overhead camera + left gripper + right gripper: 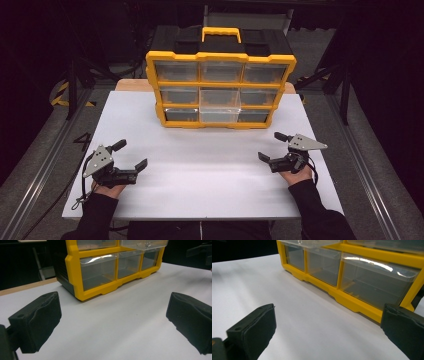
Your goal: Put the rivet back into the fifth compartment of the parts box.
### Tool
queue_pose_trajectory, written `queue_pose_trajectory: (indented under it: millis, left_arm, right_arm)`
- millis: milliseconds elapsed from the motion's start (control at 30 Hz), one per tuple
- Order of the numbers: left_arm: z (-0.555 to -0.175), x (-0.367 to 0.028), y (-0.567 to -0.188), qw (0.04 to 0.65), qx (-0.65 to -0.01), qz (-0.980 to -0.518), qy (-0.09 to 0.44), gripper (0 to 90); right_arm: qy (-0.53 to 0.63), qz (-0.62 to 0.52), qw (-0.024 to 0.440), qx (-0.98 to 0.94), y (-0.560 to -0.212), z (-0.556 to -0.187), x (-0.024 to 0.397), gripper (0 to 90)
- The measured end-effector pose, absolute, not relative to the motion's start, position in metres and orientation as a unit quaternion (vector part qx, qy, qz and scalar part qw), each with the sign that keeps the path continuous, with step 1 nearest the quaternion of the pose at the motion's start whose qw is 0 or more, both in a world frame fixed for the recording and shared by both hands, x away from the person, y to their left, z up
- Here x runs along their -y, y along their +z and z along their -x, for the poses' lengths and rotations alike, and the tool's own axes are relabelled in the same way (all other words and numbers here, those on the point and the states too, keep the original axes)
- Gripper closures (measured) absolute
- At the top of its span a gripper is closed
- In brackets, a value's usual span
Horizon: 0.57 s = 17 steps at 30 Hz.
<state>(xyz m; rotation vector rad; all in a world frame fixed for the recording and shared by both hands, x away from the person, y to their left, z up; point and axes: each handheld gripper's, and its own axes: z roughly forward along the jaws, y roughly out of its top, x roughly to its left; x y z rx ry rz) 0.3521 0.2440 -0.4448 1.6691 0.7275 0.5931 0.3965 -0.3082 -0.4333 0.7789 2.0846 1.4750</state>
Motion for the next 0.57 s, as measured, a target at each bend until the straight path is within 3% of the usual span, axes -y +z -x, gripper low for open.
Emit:
queue_pose_trajectory:
  millis: [567]
  left_arm:
    - [-0.3544,-0.2454,-0.4499,0.580,-0.320,-0.707,0.247,0.3]
  right_arm:
    - [0.522,-0.288,0.233,-0.768,-0.4363,-0.4011,0.3065,1.4]
